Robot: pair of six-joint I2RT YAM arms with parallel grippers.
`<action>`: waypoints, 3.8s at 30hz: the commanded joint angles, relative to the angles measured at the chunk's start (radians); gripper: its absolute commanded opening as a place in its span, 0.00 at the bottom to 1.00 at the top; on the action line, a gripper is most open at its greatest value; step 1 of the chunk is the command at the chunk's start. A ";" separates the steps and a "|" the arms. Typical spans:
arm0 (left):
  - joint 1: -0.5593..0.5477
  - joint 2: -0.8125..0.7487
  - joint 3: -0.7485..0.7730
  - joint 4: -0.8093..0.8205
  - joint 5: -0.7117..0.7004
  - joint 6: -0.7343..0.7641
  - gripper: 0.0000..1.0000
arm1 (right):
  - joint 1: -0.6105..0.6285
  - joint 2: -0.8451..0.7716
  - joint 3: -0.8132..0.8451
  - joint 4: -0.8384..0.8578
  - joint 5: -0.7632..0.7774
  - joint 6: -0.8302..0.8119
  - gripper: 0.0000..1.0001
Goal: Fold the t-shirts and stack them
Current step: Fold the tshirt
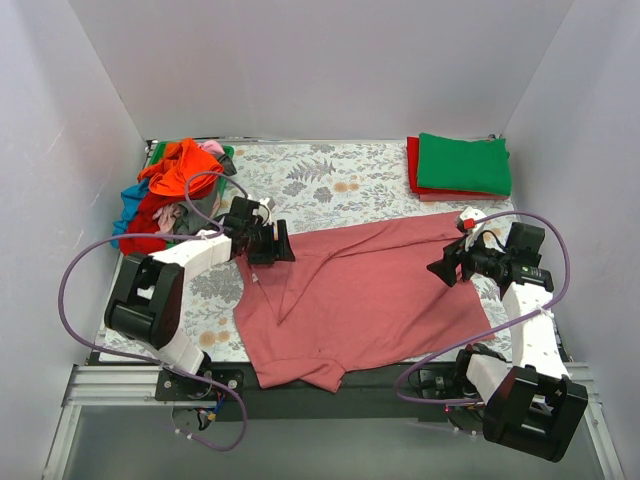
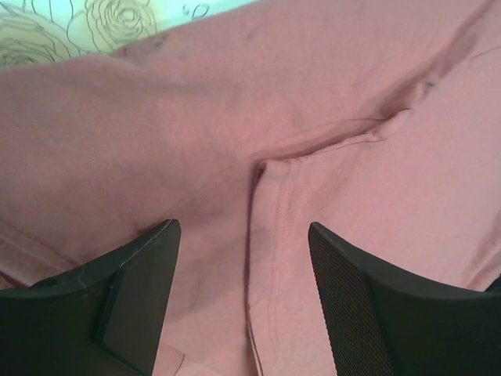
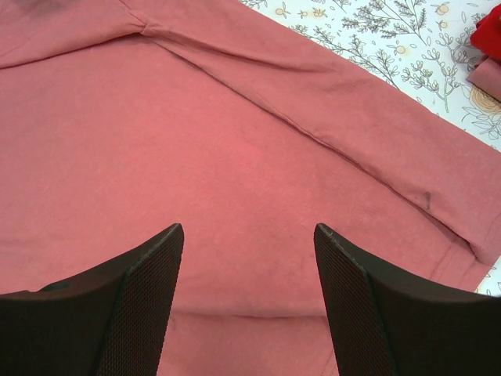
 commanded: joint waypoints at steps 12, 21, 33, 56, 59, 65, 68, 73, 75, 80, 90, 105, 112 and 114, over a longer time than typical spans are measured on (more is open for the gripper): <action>-0.005 -0.070 0.047 0.033 0.116 -0.020 0.64 | -0.009 -0.004 -0.009 0.012 -0.035 -0.008 0.74; -0.022 -0.045 0.010 0.059 0.136 -0.036 0.62 | -0.009 -0.004 -0.009 0.014 -0.034 -0.008 0.74; -0.042 -0.015 0.008 0.063 0.141 -0.045 0.60 | -0.012 -0.003 -0.011 0.012 -0.034 -0.008 0.75; -0.066 0.028 0.021 0.037 0.074 -0.036 0.58 | -0.015 0.000 -0.009 0.012 -0.035 -0.008 0.75; -0.071 0.041 0.019 0.031 0.063 -0.026 0.57 | -0.015 0.000 -0.009 0.014 -0.035 -0.008 0.75; -0.077 0.053 0.013 0.030 0.057 -0.022 0.55 | -0.017 0.000 -0.009 0.014 -0.037 -0.008 0.75; -0.077 0.057 0.014 0.025 0.061 -0.019 0.52 | -0.018 0.000 -0.009 0.014 -0.037 -0.008 0.75; -0.078 0.067 0.014 0.019 0.055 -0.013 0.49 | -0.021 -0.001 -0.009 0.012 -0.037 -0.008 0.75; -0.078 0.074 0.014 0.014 0.054 -0.013 0.47 | -0.023 0.000 -0.009 0.012 -0.038 -0.008 0.75; -0.078 0.091 0.024 0.002 0.052 -0.010 0.38 | -0.026 -0.003 -0.009 0.012 -0.041 -0.006 0.75; -0.080 0.034 0.024 0.025 0.095 -0.003 0.01 | -0.027 -0.003 -0.008 0.012 -0.043 -0.006 0.75; -0.101 0.010 -0.005 0.082 0.256 -0.010 0.00 | -0.040 -0.004 -0.006 0.012 -0.046 -0.004 0.75; -0.115 -0.019 -0.030 0.106 0.297 -0.019 0.00 | -0.043 -0.006 -0.006 0.012 -0.048 -0.004 0.75; -0.121 -0.032 -0.042 0.114 0.305 -0.020 0.00 | -0.044 -0.004 -0.006 0.012 -0.048 -0.004 0.75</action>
